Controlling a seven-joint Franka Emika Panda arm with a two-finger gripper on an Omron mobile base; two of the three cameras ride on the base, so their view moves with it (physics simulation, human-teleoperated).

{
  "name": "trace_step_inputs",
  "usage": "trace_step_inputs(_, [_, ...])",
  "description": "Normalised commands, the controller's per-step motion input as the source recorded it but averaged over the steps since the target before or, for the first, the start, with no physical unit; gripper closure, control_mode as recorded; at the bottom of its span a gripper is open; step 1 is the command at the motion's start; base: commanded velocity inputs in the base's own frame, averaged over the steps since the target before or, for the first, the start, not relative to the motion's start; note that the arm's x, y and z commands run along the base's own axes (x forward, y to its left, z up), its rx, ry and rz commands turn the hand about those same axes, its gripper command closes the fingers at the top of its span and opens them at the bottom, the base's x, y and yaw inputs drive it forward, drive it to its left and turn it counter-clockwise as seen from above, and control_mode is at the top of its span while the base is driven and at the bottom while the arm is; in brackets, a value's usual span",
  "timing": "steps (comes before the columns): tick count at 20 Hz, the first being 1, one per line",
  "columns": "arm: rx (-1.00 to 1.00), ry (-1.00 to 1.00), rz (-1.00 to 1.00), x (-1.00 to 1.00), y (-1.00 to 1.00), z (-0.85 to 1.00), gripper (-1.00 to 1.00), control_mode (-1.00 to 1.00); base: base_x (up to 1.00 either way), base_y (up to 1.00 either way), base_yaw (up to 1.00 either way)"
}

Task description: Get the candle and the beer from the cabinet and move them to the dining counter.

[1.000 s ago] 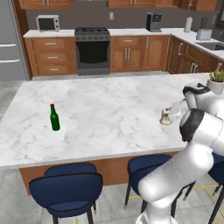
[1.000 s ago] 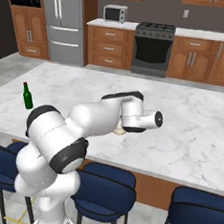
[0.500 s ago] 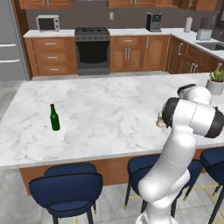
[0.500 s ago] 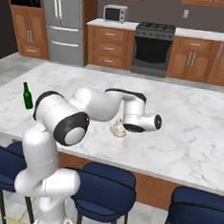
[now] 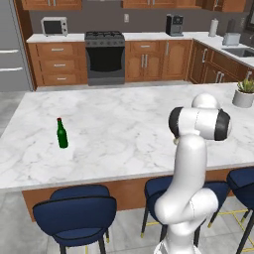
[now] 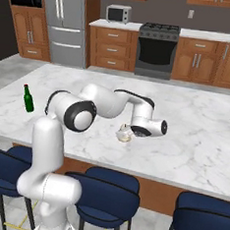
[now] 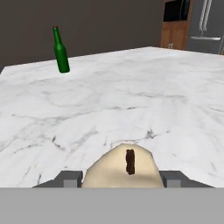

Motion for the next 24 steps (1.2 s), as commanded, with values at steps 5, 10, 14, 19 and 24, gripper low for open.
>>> trace_step_inputs(5, [0.00, 0.00, 0.04, 0.34, 0.00, -0.22, 1.00, -1.00, 0.00, 0.00, 0.00])
trace_step_inputs(10, [0.00, 0.00, 0.04, 0.32, 0.00, -0.27, 1.00, -1.00, 0.00, 0.00, 0.00])
trace_step_inputs(14, [0.00, 0.00, 0.04, 0.27, 0.00, -0.30, 1.00, -1.00, 0.00, 0.00, 0.00])
trace_step_inputs(19, [0.00, 0.00, 0.03, 0.10, 0.00, -0.18, 1.00, -1.00, 0.00, 0.00, 0.00])
trace_step_inputs(24, [0.00, -0.03, 0.00, 0.00, 0.00, 0.00, 1.00, -1.00, 0.00, 0.00, 0.00])
